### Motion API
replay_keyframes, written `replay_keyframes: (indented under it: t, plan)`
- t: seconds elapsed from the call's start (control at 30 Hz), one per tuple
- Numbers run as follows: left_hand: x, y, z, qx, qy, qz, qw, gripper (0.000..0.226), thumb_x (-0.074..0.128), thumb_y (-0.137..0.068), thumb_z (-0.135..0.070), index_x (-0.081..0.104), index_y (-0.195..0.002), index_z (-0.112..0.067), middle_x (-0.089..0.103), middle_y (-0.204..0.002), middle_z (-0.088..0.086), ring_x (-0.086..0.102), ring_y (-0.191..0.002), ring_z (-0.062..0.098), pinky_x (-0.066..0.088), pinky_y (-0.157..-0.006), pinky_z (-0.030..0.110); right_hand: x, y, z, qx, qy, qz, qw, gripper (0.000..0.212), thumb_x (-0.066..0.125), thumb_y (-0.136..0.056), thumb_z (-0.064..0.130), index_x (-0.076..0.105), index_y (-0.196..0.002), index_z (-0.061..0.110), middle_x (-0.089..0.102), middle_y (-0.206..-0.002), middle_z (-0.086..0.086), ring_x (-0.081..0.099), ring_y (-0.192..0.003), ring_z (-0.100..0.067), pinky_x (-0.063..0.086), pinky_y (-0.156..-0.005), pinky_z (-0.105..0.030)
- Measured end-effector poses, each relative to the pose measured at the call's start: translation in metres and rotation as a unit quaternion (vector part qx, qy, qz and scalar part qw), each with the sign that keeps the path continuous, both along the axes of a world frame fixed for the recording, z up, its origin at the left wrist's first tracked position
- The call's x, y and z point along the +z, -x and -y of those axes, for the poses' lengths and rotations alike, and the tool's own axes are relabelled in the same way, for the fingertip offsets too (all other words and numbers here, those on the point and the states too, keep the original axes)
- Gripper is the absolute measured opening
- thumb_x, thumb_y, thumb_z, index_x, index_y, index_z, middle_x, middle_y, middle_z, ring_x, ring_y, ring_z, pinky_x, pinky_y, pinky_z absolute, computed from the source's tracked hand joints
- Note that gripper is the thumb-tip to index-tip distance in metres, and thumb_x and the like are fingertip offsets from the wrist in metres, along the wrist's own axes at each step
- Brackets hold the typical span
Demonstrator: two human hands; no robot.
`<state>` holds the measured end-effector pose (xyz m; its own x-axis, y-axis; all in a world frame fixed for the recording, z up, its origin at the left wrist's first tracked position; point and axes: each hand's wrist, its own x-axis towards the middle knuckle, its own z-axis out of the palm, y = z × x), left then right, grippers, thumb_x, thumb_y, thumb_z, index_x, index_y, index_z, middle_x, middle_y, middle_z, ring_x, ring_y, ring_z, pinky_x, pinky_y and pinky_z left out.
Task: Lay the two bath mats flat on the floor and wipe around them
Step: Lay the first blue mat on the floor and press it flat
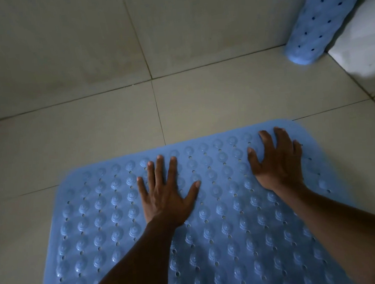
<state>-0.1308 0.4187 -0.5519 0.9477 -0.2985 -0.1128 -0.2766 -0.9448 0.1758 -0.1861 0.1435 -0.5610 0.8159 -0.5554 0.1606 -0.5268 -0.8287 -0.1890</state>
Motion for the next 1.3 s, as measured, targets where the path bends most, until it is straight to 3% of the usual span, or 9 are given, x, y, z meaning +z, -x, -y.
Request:
replay_keyframes:
  t: [0.2,0.4,0.53,0.63,0.73,0.8,1.0,1.23,1.3]
  plan:
    - [0.008,-0.006,0.006,0.024,-0.006,-0.007,1.000,0.096,0.025,-0.079,-0.090,0.003,-0.159,-0.042,0.005,-0.170,-0.002,0.001,-0.156,0.026,0.007,-0.122,0.059,-0.003,-0.002,0.002,0.005,0.027,0.003,1.000,0.057,0.044,-0.092,0.051,0.053,-0.135,0.015,0.044,-0.147,-0.018,0.034,-0.143,-0.036,0.027,-0.112,-0.055]
    - [0.016,-0.014,0.011,0.024,-0.041,-0.051,0.998,0.102,0.019,-0.074,-0.095,-0.006,-0.158,-0.043,0.001,-0.169,-0.001,-0.003,-0.156,0.026,0.005,-0.122,0.061,-0.004,-0.007,0.010,0.028,0.010,0.012,0.999,0.061,0.044,-0.092,0.051,0.057,-0.133,0.009,0.049,-0.144,-0.026,0.041,-0.138,-0.044,0.034,-0.110,-0.055]
    - [0.027,-0.019,0.015,0.031,-0.040,-0.074,0.996,0.103,0.026,-0.072,-0.097,0.005,-0.156,-0.042,0.007,-0.166,0.000,0.001,-0.155,0.027,0.010,-0.120,0.063,0.003,-0.005,0.015,0.053,0.013,-0.047,0.997,0.068,0.037,-0.090,0.057,0.054,-0.136,0.010,0.048,-0.144,-0.027,0.041,-0.138,-0.043,0.034,-0.110,-0.056]
    - [0.036,-0.022,0.018,0.035,-0.020,-0.092,0.995,0.104,0.029,-0.069,-0.099,0.013,-0.154,-0.041,0.011,-0.163,0.000,0.005,-0.154,0.027,0.012,-0.120,0.065,0.019,-0.009,0.017,0.063,-0.001,-0.146,0.987,0.075,0.030,-0.091,0.064,0.041,-0.146,0.015,0.035,-0.154,-0.023,0.030,-0.145,-0.038,0.029,-0.114,-0.058]
    - [0.037,-0.022,0.011,0.012,-0.021,-0.144,0.989,0.109,0.030,-0.071,-0.098,0.000,-0.159,-0.042,-0.007,-0.169,-0.001,-0.011,-0.156,0.027,0.000,-0.121,0.062,0.023,-0.004,0.011,0.043,-0.071,-0.214,0.973,0.082,0.027,-0.093,0.071,0.008,-0.158,0.024,-0.001,-0.167,-0.013,-0.002,-0.155,-0.029,0.005,-0.119,-0.061]
    - [0.035,-0.020,-0.001,-0.010,0.002,-0.160,0.987,0.102,0.030,-0.078,-0.093,-0.005,-0.160,-0.042,-0.017,-0.169,-0.003,-0.019,-0.155,0.023,-0.004,-0.124,0.058,0.021,0.004,0.000,0.022,-0.087,-0.207,0.974,0.082,0.021,-0.094,0.071,-0.001,-0.159,0.026,-0.010,-0.168,-0.009,-0.013,-0.154,-0.026,-0.001,-0.119,-0.063]
    - [0.025,0.017,-0.080,-0.038,-0.015,-0.101,0.994,0.087,0.027,-0.091,-0.080,-0.010,-0.159,-0.041,-0.017,-0.169,-0.007,-0.017,-0.155,0.023,-0.005,-0.126,0.048,0.007,0.045,-0.079,0.072,-0.021,-0.088,0.993,0.069,0.035,-0.099,0.054,0.023,-0.157,0.019,0.018,-0.166,-0.011,0.010,-0.154,-0.031,0.014,-0.119,-0.064]
    - [0.040,0.028,-0.172,0.027,-0.029,-0.095,0.995,0.087,0.023,-0.093,-0.078,-0.011,-0.160,-0.035,-0.021,-0.168,-0.005,-0.023,-0.154,0.023,-0.007,-0.126,0.048,0.032,0.000,-0.202,0.183,-0.061,-0.076,0.978,0.078,0.016,-0.090,0.061,0.030,-0.155,0.021,0.022,-0.166,-0.006,0.011,-0.155,-0.026,0.013,-0.120,-0.060]
    - [0.045,0.015,-0.189,0.040,-0.025,-0.080,0.996,0.084,0.024,-0.096,-0.074,-0.008,-0.161,-0.033,-0.020,-0.168,-0.005,-0.022,-0.154,0.023,-0.007,-0.126,0.047,0.036,-0.018,-0.232,0.206,-0.068,-0.081,0.973,0.072,0.020,-0.094,0.058,0.026,-0.156,0.022,0.018,-0.167,-0.005,0.006,-0.155,-0.025,0.010,-0.121,-0.059]
